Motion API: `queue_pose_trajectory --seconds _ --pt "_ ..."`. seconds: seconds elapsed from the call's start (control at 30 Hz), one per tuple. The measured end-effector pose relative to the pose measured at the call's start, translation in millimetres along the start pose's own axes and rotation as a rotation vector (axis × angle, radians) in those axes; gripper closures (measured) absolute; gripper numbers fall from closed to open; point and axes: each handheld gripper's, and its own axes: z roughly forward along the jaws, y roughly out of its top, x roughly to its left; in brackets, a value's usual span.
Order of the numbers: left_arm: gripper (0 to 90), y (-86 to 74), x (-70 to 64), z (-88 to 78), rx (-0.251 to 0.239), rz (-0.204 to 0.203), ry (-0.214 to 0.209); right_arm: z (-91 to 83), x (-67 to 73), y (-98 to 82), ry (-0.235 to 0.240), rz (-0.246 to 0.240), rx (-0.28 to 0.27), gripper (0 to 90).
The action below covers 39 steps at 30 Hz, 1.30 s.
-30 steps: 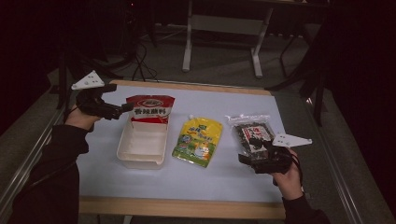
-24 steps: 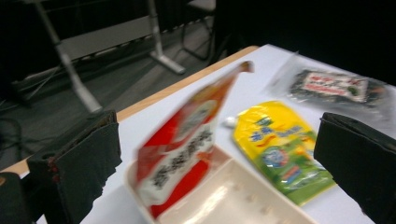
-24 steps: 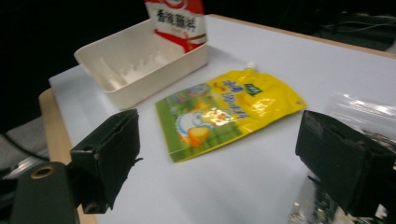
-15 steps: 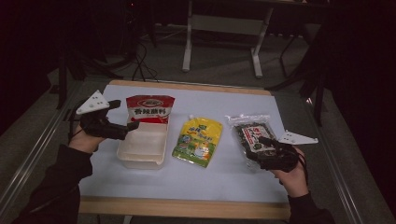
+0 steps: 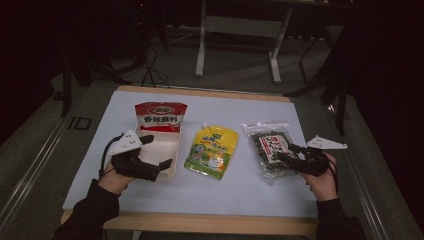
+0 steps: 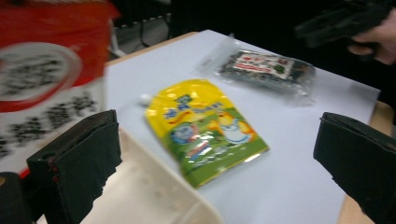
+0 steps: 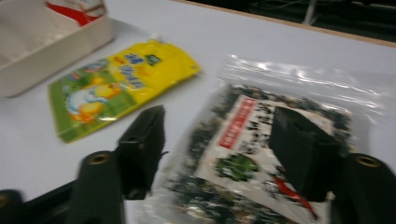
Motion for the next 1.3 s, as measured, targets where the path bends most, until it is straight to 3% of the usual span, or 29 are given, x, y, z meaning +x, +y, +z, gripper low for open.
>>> queue_pose_trajectory --seconds 0.03,0.1,0.2,0.27,0.3,0.4,0.47,0.63,0.73,0.93,1.13,1.3 --pt "2.1 -2.9 -10.7 7.9 0.017 0.012 -0.021 1.0 -11.5 -1.3 -0.030 0.001 0.006 44.3" --pt "2.1 -4.2 -15.6 12.2 0.030 0.014 -0.030 1.1 -15.7 -1.5 -0.037 0.003 0.009 47.3" --pt "2.0 -9.2 -28.4 23.3 0.042 0.012 -0.080 5.1 -38.4 -0.6 -0.075 0.021 0.027 55.7" --pt "2.1 -12.6 -36.4 29.5 0.038 0.005 -0.097 6.9 -44.2 -0.6 -0.087 0.022 0.031 58.1" --pt "2.0 -15.0 -41.2 33.3 0.033 -0.005 -0.120 11.4 -55.6 -0.8 -0.105 0.030 0.054 62.4" --pt "2.0 -17.8 -46.8 37.4 0.031 -0.002 -0.125 16.2 -66.6 -1.7 -0.111 0.042 0.065 64.6" --pt "2.1 -21.4 -53.5 43.0 0.046 0.013 -0.120 24.2 -81.0 -2.8 -0.132 0.052 0.094 71.1" --pt "2.1 -27.4 -61.3 49.3 0.042 0.010 -0.136 37.8 -96.8 -4.0 -0.164 0.063 0.138 82.7" --pt "2.0 -32.3 -66.2 53.6 0.056 0.016 -0.134 44.6 -105.1 -5.6 -0.186 0.081 0.159 89.8" --pt "2.1 -37.6 -68.1 58.0 0.072 0.003 -0.148 59.3 -121.8 -14.9 -0.225 0.125 0.214 90.0" --pt "2.1 -39.3 -67.9 59.6 0.078 -0.001 -0.145 65.9 -124.0 -19.6 -0.206 0.135 0.243 90.0" --pt "2.1 -39.8 -68.4 59.9 0.078 -0.001 -0.143 68.7 -115.7 -22.5 -0.201 0.127 0.262 90.0"
